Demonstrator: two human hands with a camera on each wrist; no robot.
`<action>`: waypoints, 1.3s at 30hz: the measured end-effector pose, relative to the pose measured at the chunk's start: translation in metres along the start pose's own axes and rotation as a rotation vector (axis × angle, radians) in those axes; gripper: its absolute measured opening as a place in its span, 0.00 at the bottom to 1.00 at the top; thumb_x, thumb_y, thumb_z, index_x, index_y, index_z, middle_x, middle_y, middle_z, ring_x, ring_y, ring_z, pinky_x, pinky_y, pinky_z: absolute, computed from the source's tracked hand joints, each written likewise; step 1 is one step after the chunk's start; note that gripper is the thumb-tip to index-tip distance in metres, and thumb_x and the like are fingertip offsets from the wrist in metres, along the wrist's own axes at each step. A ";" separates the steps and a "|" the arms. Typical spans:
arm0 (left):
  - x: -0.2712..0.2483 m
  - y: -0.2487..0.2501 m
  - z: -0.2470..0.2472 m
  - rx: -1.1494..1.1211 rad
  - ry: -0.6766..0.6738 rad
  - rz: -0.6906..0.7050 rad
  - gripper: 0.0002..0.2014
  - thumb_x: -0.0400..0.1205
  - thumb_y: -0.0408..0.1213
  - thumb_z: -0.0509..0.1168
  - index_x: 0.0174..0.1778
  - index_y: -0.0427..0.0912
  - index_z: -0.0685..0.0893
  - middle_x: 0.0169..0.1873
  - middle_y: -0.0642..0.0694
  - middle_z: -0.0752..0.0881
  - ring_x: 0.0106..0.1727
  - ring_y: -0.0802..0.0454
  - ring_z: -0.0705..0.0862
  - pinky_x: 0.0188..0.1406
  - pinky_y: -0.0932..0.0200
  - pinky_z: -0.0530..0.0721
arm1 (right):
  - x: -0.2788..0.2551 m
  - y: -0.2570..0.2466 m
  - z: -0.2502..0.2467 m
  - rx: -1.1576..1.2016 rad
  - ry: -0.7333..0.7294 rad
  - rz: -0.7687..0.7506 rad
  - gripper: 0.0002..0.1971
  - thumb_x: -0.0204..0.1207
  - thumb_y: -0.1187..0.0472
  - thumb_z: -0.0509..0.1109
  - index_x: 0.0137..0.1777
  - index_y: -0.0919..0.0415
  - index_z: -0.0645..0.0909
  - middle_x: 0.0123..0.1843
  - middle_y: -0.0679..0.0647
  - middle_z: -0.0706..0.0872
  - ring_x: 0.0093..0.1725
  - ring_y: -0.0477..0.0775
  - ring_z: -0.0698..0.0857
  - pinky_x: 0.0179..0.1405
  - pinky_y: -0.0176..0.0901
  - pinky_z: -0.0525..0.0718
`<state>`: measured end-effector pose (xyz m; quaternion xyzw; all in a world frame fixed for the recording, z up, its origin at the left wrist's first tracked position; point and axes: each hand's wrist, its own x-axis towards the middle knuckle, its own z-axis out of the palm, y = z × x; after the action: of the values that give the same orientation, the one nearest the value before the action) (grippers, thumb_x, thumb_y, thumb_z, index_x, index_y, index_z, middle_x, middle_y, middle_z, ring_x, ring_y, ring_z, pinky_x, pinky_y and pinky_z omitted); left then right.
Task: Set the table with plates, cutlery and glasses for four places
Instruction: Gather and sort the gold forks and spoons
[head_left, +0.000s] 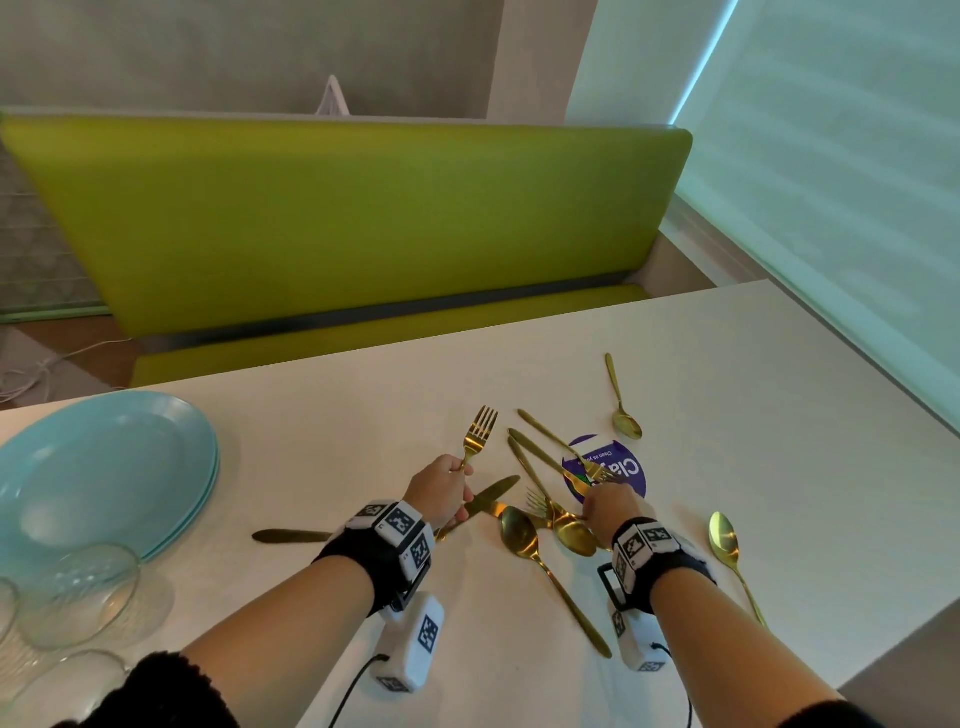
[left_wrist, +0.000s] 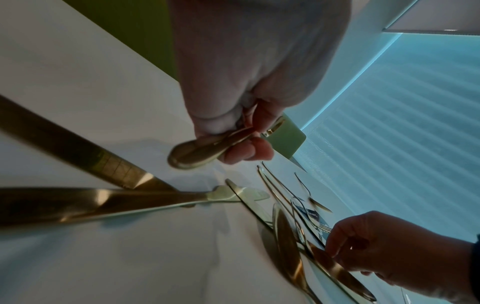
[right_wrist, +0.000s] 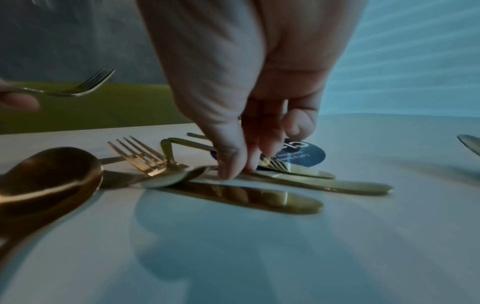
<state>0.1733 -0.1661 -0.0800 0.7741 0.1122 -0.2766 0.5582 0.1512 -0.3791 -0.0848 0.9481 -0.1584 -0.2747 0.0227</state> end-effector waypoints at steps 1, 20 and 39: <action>0.000 0.000 0.000 0.001 0.000 0.002 0.11 0.86 0.34 0.49 0.57 0.43 0.75 0.35 0.46 0.78 0.29 0.55 0.75 0.27 0.64 0.74 | 0.000 0.000 0.000 -0.029 0.001 -0.009 0.13 0.81 0.60 0.63 0.63 0.55 0.82 0.57 0.53 0.86 0.57 0.54 0.86 0.54 0.43 0.84; -0.015 0.006 0.010 0.006 -0.030 0.023 0.11 0.86 0.37 0.52 0.59 0.40 0.76 0.32 0.48 0.78 0.26 0.55 0.74 0.21 0.66 0.69 | -0.040 0.022 -0.046 -0.057 0.066 0.152 0.14 0.81 0.63 0.59 0.64 0.61 0.79 0.63 0.55 0.84 0.61 0.54 0.84 0.55 0.41 0.80; -0.013 0.011 0.003 -0.128 -0.066 0.024 0.06 0.85 0.33 0.55 0.48 0.40 0.76 0.36 0.44 0.83 0.29 0.50 0.82 0.23 0.60 0.80 | -0.052 -0.080 -0.041 1.111 -0.245 -0.089 0.15 0.81 0.57 0.64 0.32 0.58 0.78 0.36 0.55 0.82 0.26 0.47 0.74 0.24 0.36 0.70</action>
<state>0.1672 -0.1712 -0.0650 0.7287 0.1019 -0.2875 0.6131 0.1540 -0.2882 -0.0336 0.7846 -0.2402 -0.2589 -0.5095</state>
